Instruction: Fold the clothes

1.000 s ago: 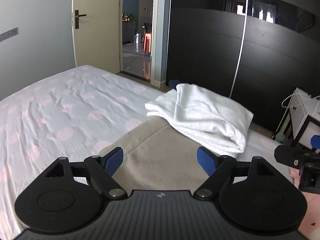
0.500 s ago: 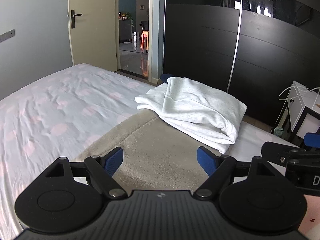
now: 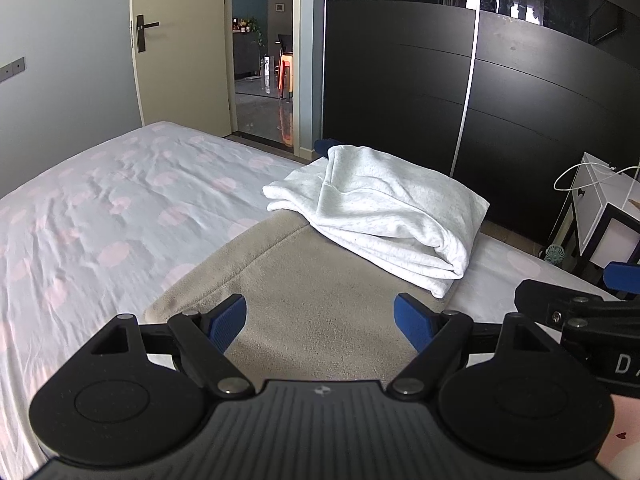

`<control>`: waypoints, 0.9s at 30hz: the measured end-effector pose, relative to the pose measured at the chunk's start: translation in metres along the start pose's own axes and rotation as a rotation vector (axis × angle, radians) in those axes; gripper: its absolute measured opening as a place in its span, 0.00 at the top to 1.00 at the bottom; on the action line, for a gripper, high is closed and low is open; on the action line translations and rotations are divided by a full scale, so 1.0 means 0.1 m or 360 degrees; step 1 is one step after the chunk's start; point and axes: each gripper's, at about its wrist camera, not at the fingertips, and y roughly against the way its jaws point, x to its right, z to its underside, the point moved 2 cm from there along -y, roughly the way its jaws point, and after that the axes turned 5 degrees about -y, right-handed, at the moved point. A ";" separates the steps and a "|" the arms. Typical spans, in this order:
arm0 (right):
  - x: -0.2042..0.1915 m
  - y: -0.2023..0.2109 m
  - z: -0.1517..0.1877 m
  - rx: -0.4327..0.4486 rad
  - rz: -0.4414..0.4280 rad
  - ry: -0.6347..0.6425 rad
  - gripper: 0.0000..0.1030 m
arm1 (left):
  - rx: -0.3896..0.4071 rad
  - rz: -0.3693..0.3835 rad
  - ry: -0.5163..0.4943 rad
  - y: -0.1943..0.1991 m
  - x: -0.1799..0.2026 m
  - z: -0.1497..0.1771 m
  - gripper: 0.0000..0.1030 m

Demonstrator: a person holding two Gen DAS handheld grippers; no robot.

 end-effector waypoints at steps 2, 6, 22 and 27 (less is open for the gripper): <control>-0.01 0.01 0.01 0.0003 -0.0004 0.0008 0.09 | -0.0004 -0.0002 0.0010 0.00 -0.01 0.00 0.21; -0.03 0.00 0.02 0.0002 -0.0014 0.0018 0.09 | -0.0004 -0.0010 0.0026 -0.01 -0.04 0.00 0.21; -0.05 0.01 0.02 0.0013 -0.0021 0.0017 0.09 | -0.0017 -0.0020 0.0014 -0.01 -0.04 -0.01 0.21; -0.05 0.00 0.02 0.0016 -0.0026 0.0017 0.09 | -0.0025 -0.0037 0.0006 -0.01 -0.02 0.01 0.21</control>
